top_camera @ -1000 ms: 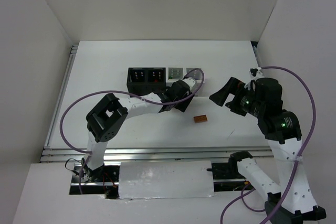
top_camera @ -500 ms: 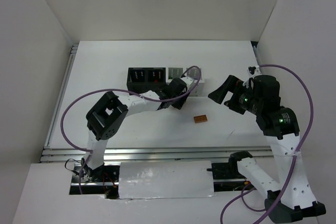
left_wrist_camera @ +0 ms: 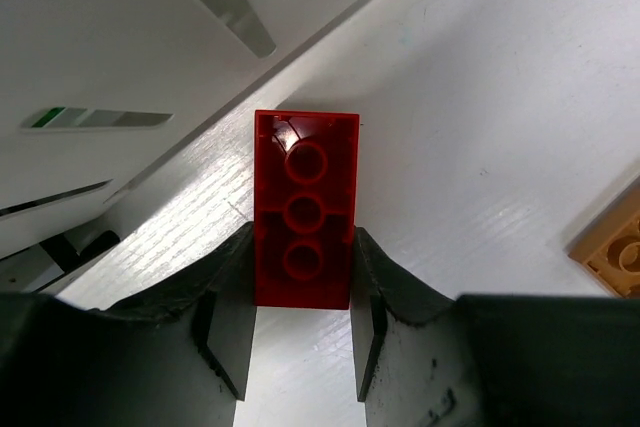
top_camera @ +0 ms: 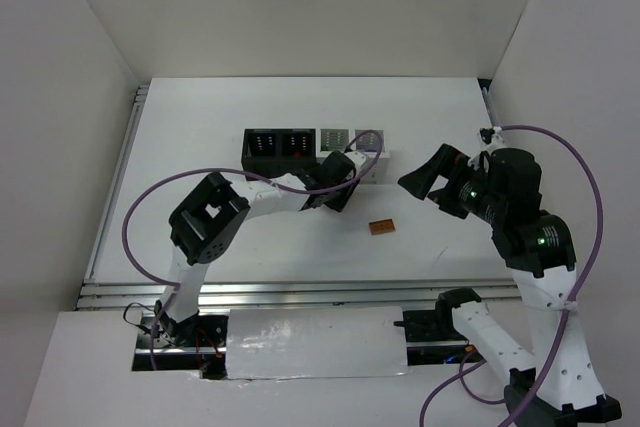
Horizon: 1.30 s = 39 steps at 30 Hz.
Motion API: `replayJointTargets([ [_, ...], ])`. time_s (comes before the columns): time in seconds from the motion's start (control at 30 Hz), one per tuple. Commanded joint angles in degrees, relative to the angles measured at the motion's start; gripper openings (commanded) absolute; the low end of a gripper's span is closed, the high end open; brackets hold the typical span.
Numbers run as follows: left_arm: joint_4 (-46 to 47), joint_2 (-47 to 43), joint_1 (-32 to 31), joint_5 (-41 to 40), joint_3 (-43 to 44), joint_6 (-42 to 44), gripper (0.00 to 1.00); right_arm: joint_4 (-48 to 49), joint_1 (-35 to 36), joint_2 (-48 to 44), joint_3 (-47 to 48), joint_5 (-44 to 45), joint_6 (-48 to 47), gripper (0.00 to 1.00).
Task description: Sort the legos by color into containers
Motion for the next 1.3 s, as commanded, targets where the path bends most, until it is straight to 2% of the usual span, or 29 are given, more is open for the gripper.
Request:
replayJointTargets([
  [0.0, 0.7, -2.7, 0.0, 1.3, -0.9, -1.8, 0.22, 2.7, 0.1, -0.9, 0.5, 0.0, 0.2, 1.00],
  [0.03, 0.7, -4.5, -0.2, 1.5, -1.2, -2.2, 0.15, 2.7, 0.1, -0.9, 0.4, 0.0, 0.2, 1.00],
  [0.07, 0.2, -5.6, -0.7, 1.8, -1.5, -2.9, 0.00, 2.8, 0.1, -0.9, 0.1, -0.1, 0.3, 1.00],
  [0.23, 0.3, -17.8, -4.1, 8.1, -4.6, -5.1, 0.00, 6.2, 0.1, -2.3, -3.6, -2.8, 0.5, 1.00],
  [0.33, 0.3, -25.5, -4.7, 17.0, -4.4, -8.1, 0.00, 11.5, 0.1, -3.7, -8.0, -8.5, 0.2, 0.99],
  [0.37, 0.3, -27.2, -4.7, 22.3, -4.1, -10.1, 0.00, 15.6, 0.1, -4.5, -10.4, -10.9, 0.0, 0.99],
  [0.5, 0.3, -34.6, -4.7, 33.9, -3.0, -13.2, 0.00, 29.7, 0.0, -8.2, -17.5, -22.1, 1.4, 0.99],
  [0.57, 0.1, -36.4, -4.8, 37.0, -2.8, -14.5, 0.00, 38.2, 0.1, -9.8, -20.9, -27.1, 3.2, 0.99],
  [0.73, -1.9, -41.6, -4.7, 40.8, -2.8, -16.8, 0.00, 48.5, -0.1, -10.0, -24.0, -32.8, 6.2, 0.95],
  [0.8, -1.3, -43.2, -4.7, 43.8, -2.8, -17.9, 0.00, 54.9, 0.0, -9.6, -24.8, -38.3, 8.8, 0.92],
  [0.83, -0.7, -43.5, -4.7, 44.6, -3.0, -19.0, 0.00, 62.6, 0.0, -9.5, -26.0, -40.5, 10.5, 0.90],
  [0.93, -0.1, -44.8, -4.7, 45.7, -3.5, -20.7, 0.00, 71.3, 0.0, -9.5, -27.3, -45.6, 16.1, 0.86],
  [1.0, 2.2, -46.1, -4.7, 45.9, -4.9, -22.6, 0.00, 68.6, 0.0, -9.1, -26.2, -45.6, 14.0, 0.76],
  [1.1, 4.2, -47.0, -4.7, 46.1, -5.7, -24.1, 0.00, 69.4, 0.1, -9.3, -26.6, -47.1, 14.7, 0.66],
  [1.27, 4.5, -46.8, -4.6, 45.8, -5.9, -25.1, 0.00, 79.0, 0.1, -10.1, -29.5, -49.1, 20.8, 0.61],
])
